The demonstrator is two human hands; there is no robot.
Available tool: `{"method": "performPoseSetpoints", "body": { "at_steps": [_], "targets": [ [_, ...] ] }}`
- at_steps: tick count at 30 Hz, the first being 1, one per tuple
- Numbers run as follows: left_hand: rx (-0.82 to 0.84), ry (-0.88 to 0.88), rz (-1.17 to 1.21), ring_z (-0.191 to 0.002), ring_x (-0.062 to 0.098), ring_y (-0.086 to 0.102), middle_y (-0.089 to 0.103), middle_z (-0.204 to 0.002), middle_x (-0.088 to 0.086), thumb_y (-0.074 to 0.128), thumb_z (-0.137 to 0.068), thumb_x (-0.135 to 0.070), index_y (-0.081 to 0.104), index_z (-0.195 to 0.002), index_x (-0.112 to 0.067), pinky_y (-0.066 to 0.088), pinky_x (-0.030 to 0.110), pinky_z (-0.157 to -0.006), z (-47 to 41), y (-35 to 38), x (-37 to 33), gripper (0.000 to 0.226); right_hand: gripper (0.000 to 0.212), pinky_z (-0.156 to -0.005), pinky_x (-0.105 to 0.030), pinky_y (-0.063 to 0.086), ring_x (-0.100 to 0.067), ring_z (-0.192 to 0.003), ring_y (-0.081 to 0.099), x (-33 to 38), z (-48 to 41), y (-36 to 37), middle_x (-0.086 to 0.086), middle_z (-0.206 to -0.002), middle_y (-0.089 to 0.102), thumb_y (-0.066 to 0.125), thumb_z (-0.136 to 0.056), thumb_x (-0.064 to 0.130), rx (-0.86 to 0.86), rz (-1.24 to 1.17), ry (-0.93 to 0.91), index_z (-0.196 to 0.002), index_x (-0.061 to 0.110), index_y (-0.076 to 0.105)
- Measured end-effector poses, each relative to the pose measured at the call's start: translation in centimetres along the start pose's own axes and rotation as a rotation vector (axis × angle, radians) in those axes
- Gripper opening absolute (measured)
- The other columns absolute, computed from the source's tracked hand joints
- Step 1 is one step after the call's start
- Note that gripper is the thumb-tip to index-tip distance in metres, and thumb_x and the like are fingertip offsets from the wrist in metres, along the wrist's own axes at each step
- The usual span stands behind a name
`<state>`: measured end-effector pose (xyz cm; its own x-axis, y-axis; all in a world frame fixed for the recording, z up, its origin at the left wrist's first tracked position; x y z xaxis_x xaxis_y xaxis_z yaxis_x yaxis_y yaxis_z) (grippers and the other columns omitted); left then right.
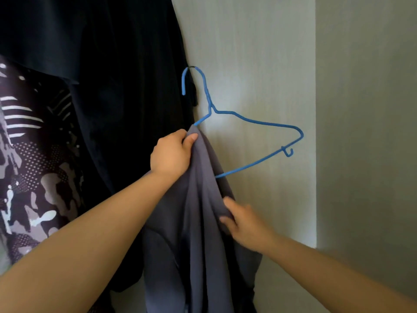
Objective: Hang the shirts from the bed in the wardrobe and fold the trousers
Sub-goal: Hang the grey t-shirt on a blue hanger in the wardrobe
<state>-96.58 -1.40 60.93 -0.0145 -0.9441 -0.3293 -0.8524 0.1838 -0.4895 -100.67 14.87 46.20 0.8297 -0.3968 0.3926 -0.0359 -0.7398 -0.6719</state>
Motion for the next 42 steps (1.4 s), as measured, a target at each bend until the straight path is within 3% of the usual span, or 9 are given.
{"method": "performPoseSetpoints", "body": {
  "at_steps": [5,9,12,16,28,33,37,40,42],
  "targets": [
    [-0.131,0.045,-0.056,-0.062,0.018,0.048,0.043,-0.064,-0.009,0.035,-0.098,-0.045,0.05,-0.082,-0.016,0.033,0.031,-0.056,-0.2,-0.6,2.1,0.036,0.031,-0.088,-0.033,0.04,-0.03,-0.109,0.052,-4.3,1.8,0.3,-0.015,-0.116,0.056,0.043,-0.093,0.02,0.433,0.472,-0.034,-0.123,0.011,0.049],
    [-0.141,0.125,-0.125,-0.053,0.007,0.039,0.039,-0.062,-0.012,0.033,-0.099,-0.042,0.044,-0.081,-0.019,0.026,0.028,-0.047,-0.1,-1.4,3.4,0.031,0.024,-0.106,-0.03,0.021,-0.022,-0.117,0.048,-7.2,0.2,-3.9,-0.004,-0.117,0.059,0.04,-0.092,0.021,0.259,0.658,-0.015,-0.11,0.019,0.055],
    [-0.114,0.176,-0.184,-0.051,0.015,0.038,0.04,-0.059,-0.009,0.033,-0.099,-0.04,0.04,-0.083,-0.018,0.023,0.03,-0.048,0.1,-1.6,4.7,0.029,0.023,-0.115,-0.034,0.009,-0.015,-0.126,0.039,-9.1,-0.6,-6.1,0.002,-0.124,0.054,0.041,-0.094,0.021,0.203,0.718,0.028,-0.114,0.023,0.054],
    [-0.07,0.256,-0.243,-0.059,0.036,0.053,0.053,-0.062,0.008,0.037,-0.098,-0.038,0.044,-0.084,-0.011,0.03,0.034,-0.055,0.6,-1.5,6.5,0.031,0.026,-0.111,-0.031,0.014,-0.016,-0.126,0.039,-10.2,-1.3,-8.3,0.004,-0.128,0.052,0.045,-0.094,0.023,0.138,0.652,0.043,-0.117,0.022,0.057],
    [-0.053,0.46,-0.222,-0.045,0.034,0.052,0.053,-0.054,0.01,0.056,-0.094,-0.024,0.048,-0.074,-0.004,0.033,0.028,-0.046,1.3,-1.4,6.1,0.03,0.043,-0.107,-0.024,0.02,-0.014,-0.127,0.038,-11.1,-1.8,-12.6,0.004,-0.133,0.05,0.04,-0.089,0.004,0.181,0.873,-0.004,-0.126,0.024,0.053],
    [-0.059,0.713,-0.304,-0.044,0.027,0.054,0.054,-0.055,0.006,0.026,-0.098,-0.047,0.055,-0.069,-0.007,0.036,0.027,-0.038,1.7,-1.8,5.7,0.058,0.039,-0.095,-0.023,0.023,-0.014,-0.118,0.042,-10.8,-2.1,-14.4,0.007,-0.12,0.056,0.04,-0.087,0.007,0.154,0.987,-0.114,-0.12,0.024,0.054],
    [0.0,0.724,-0.333,-0.046,0.027,0.055,0.055,-0.058,0.005,0.028,-0.094,-0.05,0.058,-0.069,-0.009,0.038,0.03,-0.036,2.7,-0.4,5.0,0.056,0.027,-0.082,-0.022,0.027,-0.02,-0.106,0.049,-9.3,-3.5,-14.6,0.0,-0.108,0.06,0.043,-0.09,0.005,0.0,0.729,-0.053,-0.107,0.016,0.061],
    [0.037,0.445,-0.212,-0.059,0.028,0.057,0.058,-0.066,0.002,0.036,-0.094,-0.05,0.05,-0.072,-0.015,0.036,0.031,-0.05,2.4,0.8,3.7,0.043,0.03,-0.071,-0.021,0.037,-0.021,-0.091,0.056,-7.0,-5.2,-14.0,-0.004,-0.094,0.063,0.04,-0.089,-0.003,-0.053,0.161,0.124,-0.088,0.017,0.062],
    [0.024,0.333,-0.132,-0.064,0.026,0.057,0.06,-0.069,-0.001,0.043,-0.094,-0.048,0.052,-0.073,-0.018,0.032,0.03,-0.054,2.3,1.4,2.6,0.037,0.039,-0.067,-0.014,0.039,-0.018,-0.083,0.056,-5.2,-6.1,-13.3,-0.005,-0.089,0.064,0.034,-0.083,-0.01,-0.13,-0.006,0.155,-0.08,0.019,0.06]
  ]
}}
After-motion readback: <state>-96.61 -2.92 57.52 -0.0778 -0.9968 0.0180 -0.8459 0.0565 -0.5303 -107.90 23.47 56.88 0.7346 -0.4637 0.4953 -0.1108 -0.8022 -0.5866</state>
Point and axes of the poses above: each hand's wrist, its own z-axis away from the middle knuckle, its own y-axis out of the palm, x = y × z, the point moved 1 cm from there along -z, towards the middle knuckle
